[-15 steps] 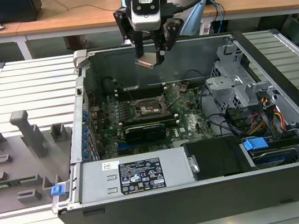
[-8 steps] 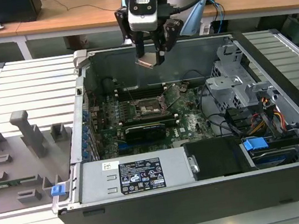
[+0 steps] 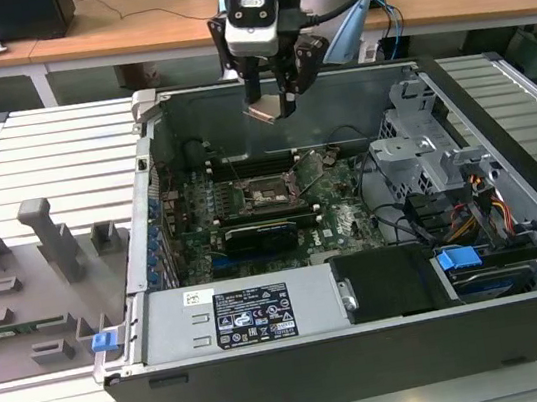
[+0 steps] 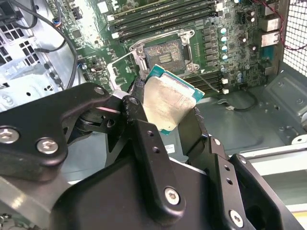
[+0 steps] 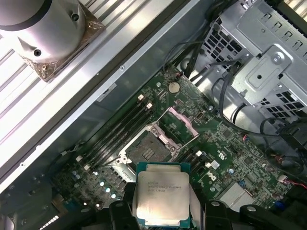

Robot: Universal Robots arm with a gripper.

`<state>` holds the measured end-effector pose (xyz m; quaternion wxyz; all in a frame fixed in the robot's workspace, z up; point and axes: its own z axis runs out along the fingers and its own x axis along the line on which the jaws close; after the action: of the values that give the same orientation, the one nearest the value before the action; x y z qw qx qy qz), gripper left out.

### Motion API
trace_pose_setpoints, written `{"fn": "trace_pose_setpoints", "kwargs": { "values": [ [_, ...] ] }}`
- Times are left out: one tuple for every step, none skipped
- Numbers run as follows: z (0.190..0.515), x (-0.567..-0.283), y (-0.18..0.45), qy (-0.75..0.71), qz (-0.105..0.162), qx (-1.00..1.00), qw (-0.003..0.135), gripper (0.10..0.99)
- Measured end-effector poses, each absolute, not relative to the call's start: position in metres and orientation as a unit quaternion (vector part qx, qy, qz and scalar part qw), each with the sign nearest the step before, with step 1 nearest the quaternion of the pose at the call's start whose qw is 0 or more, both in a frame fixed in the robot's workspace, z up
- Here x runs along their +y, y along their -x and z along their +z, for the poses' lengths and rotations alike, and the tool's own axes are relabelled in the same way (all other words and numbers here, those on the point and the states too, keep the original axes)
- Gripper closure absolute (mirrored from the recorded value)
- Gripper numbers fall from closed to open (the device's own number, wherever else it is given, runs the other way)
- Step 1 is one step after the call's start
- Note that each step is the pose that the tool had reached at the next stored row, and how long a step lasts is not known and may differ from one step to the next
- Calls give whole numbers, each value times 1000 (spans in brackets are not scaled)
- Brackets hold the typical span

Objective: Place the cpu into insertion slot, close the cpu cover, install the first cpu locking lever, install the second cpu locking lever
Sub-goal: 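Place the cpu into insertion slot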

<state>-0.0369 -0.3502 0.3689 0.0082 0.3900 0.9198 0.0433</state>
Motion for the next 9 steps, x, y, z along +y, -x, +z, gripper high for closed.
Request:
{"fn": "trace_pose_setpoints", "kwargs": {
  "values": [
    [369, -350, 37, -393, 43, 919, 8, 557],
    [369, -350, 37, -395, 43, 918, 8, 557],
    [369, -350, 37, -397, 43, 917, 8, 557],
    [369, -350, 37, -399, 43, 916, 9, 557],
    [369, -350, 37, -405, 43, 913, 9, 557],
    [369, -350, 37, -410, 43, 911, 9, 557],
    [368, -350, 37, -414, 43, 909, 9, 557],
    [368, -350, 37, -418, 43, 907, 10, 557],
    [368, -350, 37, -423, 43, 905, 10, 557]
  ]
}}
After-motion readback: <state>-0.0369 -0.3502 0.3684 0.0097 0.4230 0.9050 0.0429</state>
